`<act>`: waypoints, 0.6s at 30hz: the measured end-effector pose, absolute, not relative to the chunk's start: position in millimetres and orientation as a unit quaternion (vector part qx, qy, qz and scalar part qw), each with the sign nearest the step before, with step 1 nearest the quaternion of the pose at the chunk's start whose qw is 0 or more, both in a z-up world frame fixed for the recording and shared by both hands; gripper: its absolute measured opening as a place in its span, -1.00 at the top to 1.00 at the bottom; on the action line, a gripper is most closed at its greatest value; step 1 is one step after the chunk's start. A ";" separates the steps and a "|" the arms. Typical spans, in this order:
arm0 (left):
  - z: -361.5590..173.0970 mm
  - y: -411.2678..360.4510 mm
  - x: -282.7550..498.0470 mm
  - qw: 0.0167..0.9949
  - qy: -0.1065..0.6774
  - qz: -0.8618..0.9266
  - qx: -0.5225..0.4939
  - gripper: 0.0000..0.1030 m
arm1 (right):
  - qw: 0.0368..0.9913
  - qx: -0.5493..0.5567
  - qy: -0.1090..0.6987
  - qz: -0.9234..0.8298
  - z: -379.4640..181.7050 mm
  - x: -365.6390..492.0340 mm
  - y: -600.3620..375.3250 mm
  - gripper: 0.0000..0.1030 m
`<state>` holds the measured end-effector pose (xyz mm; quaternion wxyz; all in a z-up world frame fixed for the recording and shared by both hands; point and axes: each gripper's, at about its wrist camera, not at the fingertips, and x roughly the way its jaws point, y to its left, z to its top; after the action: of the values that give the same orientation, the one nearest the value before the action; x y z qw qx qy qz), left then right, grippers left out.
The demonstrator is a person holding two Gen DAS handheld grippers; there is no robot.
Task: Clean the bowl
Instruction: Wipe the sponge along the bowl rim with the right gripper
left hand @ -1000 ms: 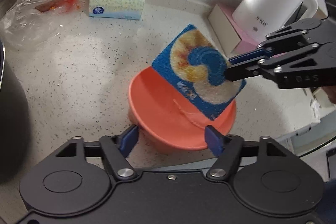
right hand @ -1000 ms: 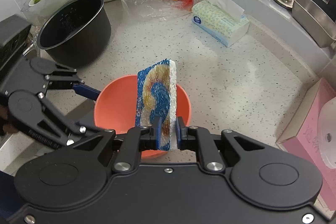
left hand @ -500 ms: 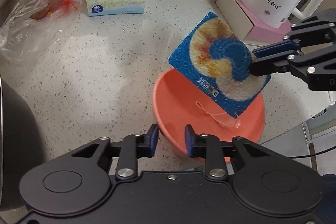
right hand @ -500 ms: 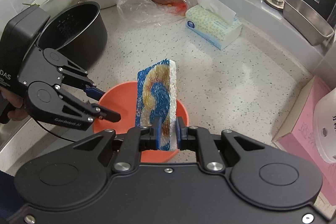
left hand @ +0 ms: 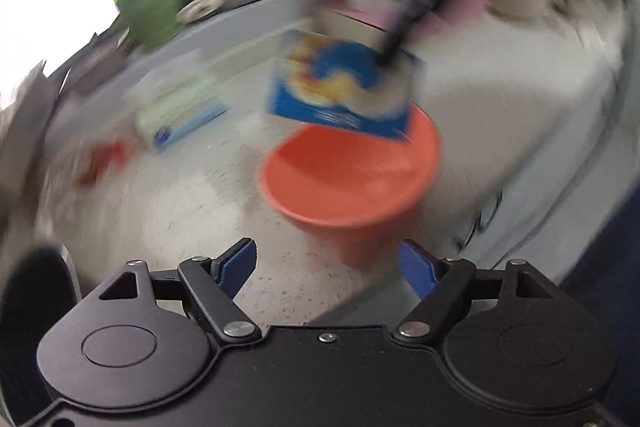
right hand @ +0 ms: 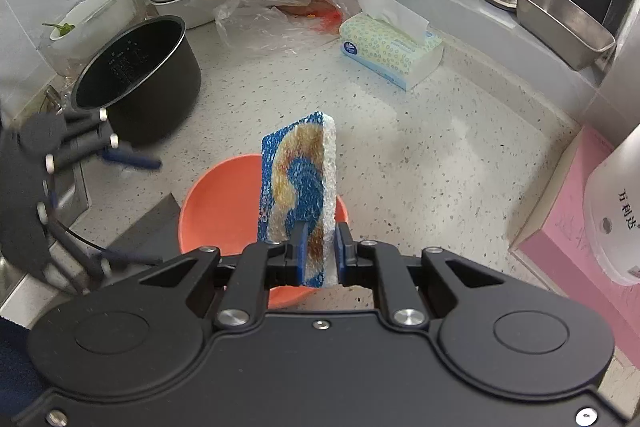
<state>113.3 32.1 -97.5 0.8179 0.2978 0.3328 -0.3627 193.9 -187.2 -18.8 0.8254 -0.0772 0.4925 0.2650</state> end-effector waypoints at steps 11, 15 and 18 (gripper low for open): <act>-149.1 -3.0 141.2 0.810 0.361 -0.354 0.297 0.12 | 0.817 -0.079 0.506 0.264 -28.4 187.2 -180.3 0.70; -147.5 -0.4 147.8 0.813 0.372 -0.358 0.270 0.23 | 0.817 -0.080 0.506 0.266 -27.7 185.4 -178.9 0.70; -147.5 0.9 149.3 0.817 0.368 -0.363 0.255 0.24 | 0.816 -0.080 0.506 0.267 -27.3 184.0 -178.4 0.70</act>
<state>149.3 0.9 -147.5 0.8172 0.2555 0.3680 -0.3626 184.0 -178.4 -27.3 0.8163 -0.0804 0.5060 0.2669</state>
